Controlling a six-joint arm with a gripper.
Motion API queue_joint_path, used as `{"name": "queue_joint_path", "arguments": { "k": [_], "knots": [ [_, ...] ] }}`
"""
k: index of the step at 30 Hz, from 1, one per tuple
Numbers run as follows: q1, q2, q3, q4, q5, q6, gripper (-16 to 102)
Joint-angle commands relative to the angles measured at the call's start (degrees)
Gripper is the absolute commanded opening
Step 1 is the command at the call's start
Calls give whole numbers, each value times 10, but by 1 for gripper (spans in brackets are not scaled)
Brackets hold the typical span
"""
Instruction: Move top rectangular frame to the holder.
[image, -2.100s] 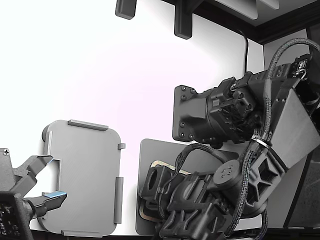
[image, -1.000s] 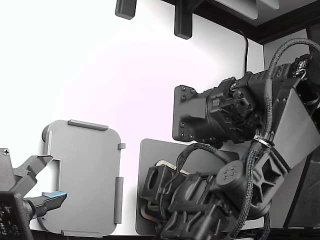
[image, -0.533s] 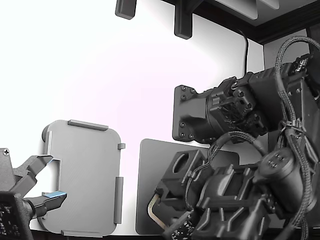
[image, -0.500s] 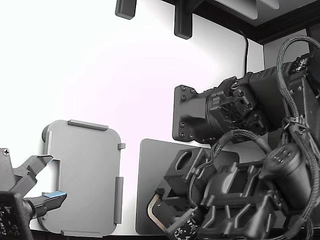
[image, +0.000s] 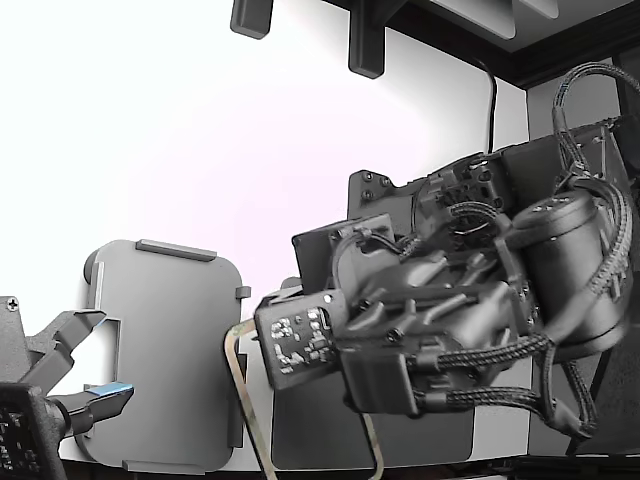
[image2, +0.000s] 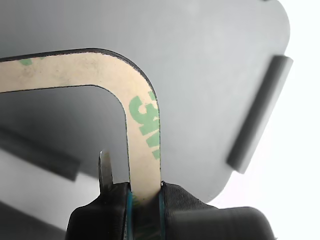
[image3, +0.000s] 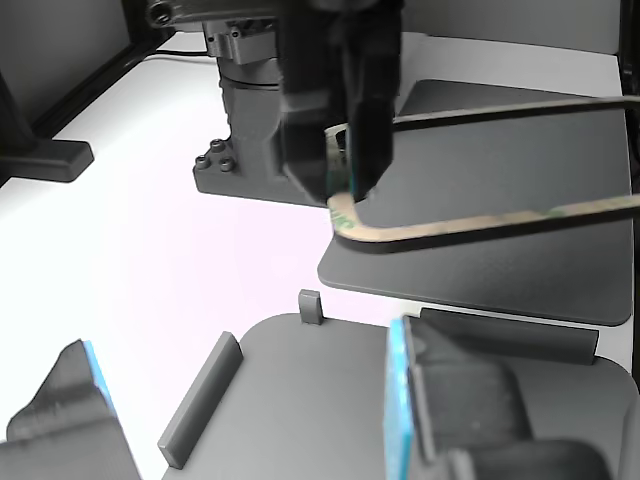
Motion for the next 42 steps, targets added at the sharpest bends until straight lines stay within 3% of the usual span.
{"name": "queue_joint_path", "arguments": {
  "k": [1, 14, 42],
  "knots": [
    [-37, -33, -60, 6, 11, 18, -11],
    [-76, -172, -189, 5, 40, 103, -11],
    [-105, -193, -139, -25, 34, 123, -11]
  ]
}}
